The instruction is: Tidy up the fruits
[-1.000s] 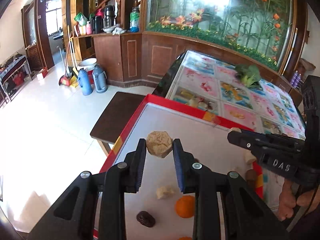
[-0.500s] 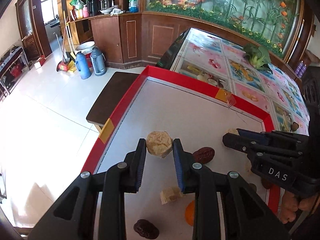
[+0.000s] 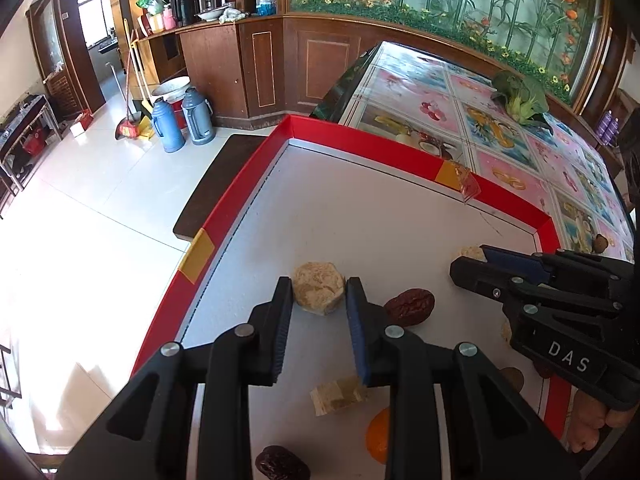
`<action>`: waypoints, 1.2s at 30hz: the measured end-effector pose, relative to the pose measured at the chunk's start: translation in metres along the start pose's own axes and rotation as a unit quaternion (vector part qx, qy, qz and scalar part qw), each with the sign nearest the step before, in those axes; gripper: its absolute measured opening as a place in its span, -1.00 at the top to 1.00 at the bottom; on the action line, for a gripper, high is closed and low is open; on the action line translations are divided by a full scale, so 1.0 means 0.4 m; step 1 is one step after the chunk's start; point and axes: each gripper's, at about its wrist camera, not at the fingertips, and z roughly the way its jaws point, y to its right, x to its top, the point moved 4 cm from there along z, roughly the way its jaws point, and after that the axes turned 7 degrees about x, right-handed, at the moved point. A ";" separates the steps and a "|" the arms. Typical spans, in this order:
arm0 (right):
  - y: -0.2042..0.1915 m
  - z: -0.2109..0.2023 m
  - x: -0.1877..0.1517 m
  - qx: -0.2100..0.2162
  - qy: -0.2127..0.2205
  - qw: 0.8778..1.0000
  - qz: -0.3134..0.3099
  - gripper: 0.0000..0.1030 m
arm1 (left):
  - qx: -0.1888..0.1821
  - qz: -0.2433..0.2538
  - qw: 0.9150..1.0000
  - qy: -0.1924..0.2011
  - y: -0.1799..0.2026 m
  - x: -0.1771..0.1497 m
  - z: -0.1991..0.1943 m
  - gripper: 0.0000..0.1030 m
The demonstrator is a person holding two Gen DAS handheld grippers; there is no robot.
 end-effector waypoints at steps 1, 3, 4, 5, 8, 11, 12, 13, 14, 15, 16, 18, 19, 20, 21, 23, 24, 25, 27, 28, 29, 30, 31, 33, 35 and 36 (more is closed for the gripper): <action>-0.002 0.000 -0.001 -0.001 0.002 1.000 -0.004 0.56 | 0.005 0.003 1.000 0.001 0.003 0.000 0.000 0.43; -0.003 -0.003 -0.004 -0.003 0.005 1.000 -0.009 0.56 | 0.013 0.008 1.000 0.001 0.010 0.000 0.000 0.39; -0.001 -0.007 -0.007 -0.003 0.008 1.000 -0.007 0.48 | 0.015 0.010 1.000 0.000 0.015 0.001 0.001 0.31; 0.003 -0.012 -0.009 -0.005 0.012 1.000 -0.003 0.32 | 0.020 0.012 1.000 -0.002 0.020 0.001 0.000 0.20; 0.016 -0.039 -0.015 0.008 0.034 0.999 0.003 0.12 | 0.045 0.006 0.999 0.014 0.021 0.003 -0.018 -0.32; 0.024 -0.080 -0.026 0.033 0.060 0.998 0.003 0.12 | 0.068 -0.001 0.997 0.037 0.017 0.005 -0.051 -0.47; 0.028 -0.097 -0.031 0.036 0.072 0.997 0.003 0.10 | 0.075 -0.006 0.996 0.043 0.016 0.004 -0.063 -0.51; 0.035 -0.121 -0.039 0.036 0.089 0.995 0.003 0.05 | 0.081 -0.011 0.995 0.052 0.015 0.004 -0.075 -0.53; 0.038 -0.134 -0.044 0.034 0.099 0.995 0.004 0.01 | 0.087 -0.012 0.994 0.065 0.018 0.005 -0.093 -0.54; 0.046 -0.154 -0.054 0.030 0.114 0.993 0.004 0.00 | 0.089 -0.012 0.993 0.074 0.021 0.005 -0.107 -0.55; 0.058 -0.176 -0.067 0.027 0.132 0.991 0.006 -0.01 | 0.091 -0.012 0.992 0.081 0.024 0.004 -0.123 -0.57; 0.076 -0.205 -0.086 0.021 0.151 0.988 0.014 -0.03 | 0.094 -0.014 0.990 0.100 0.032 0.005 -0.158 -0.59; 0.087 -0.219 -0.096 0.021 0.157 0.987 0.021 -0.04 | 0.093 -0.013 0.989 0.110 0.037 0.005 -0.176 -0.63; 0.099 -0.234 -0.105 0.023 0.163 0.986 0.029 -0.05 | 0.091 -0.014 0.989 0.120 0.044 0.005 -0.197 -0.71; 0.106 -0.246 -0.113 0.022 0.168 0.985 0.034 -0.05 | 0.089 -0.015 0.988 0.125 0.048 0.005 -0.210 -0.74; 0.117 -0.270 -0.132 0.006 0.175 0.984 0.034 -0.06 | 0.081 -0.011 0.987 0.139 0.067 0.002 -0.242 -0.75; 0.120 -0.284 -0.142 -0.005 0.178 0.983 0.032 -0.06 | 0.077 -0.006 0.987 0.144 0.078 0.000 -0.256 -0.75; 0.121 -0.298 -0.150 -0.015 0.182 0.983 0.031 -0.06 | 0.075 -0.001 0.986 0.147 0.090 -0.003 -0.267 -0.75; 0.127 -0.323 -0.167 -0.023 0.187 0.982 0.032 -0.07 | 0.067 0.008 0.985 0.156 0.114 -0.009 -0.290 -0.75; 0.129 -0.333 -0.176 -0.025 0.189 0.981 0.032 -0.07 | 0.061 0.012 0.985 0.160 0.125 -0.012 -0.301 -0.75; 0.129 -0.350 -0.187 -0.029 0.193 0.980 0.033 -0.07 | 0.057 0.016 0.985 0.163 0.137 -0.017 -0.314 -0.75; 0.129 -0.360 -0.193 -0.031 0.196 0.980 0.032 -0.07 | 0.053 0.021 0.985 0.166 0.150 -0.022 -0.326 -0.75; 0.127 -0.371 -0.199 -0.033 0.200 0.979 0.032 -0.08 | 0.049 0.024 0.984 0.168 0.160 -0.027 -0.335 -0.75; 0.122 -0.395 -0.211 -0.039 0.208 0.977 0.028 -0.08 | 0.042 0.033 0.983 0.176 0.181 -0.039 -0.359 -0.75; 0.117 -0.419 -0.223 -0.043 0.217 0.975 0.024 -0.10 | 0.037 0.040 0.982 0.182 0.197 -0.051 -0.381 -0.75; 0.115 -0.432 -0.231 -0.044 0.222 0.974 0.022 -0.11 | 0.034 0.043 0.981 0.186 0.203 -0.057 -0.393 -0.75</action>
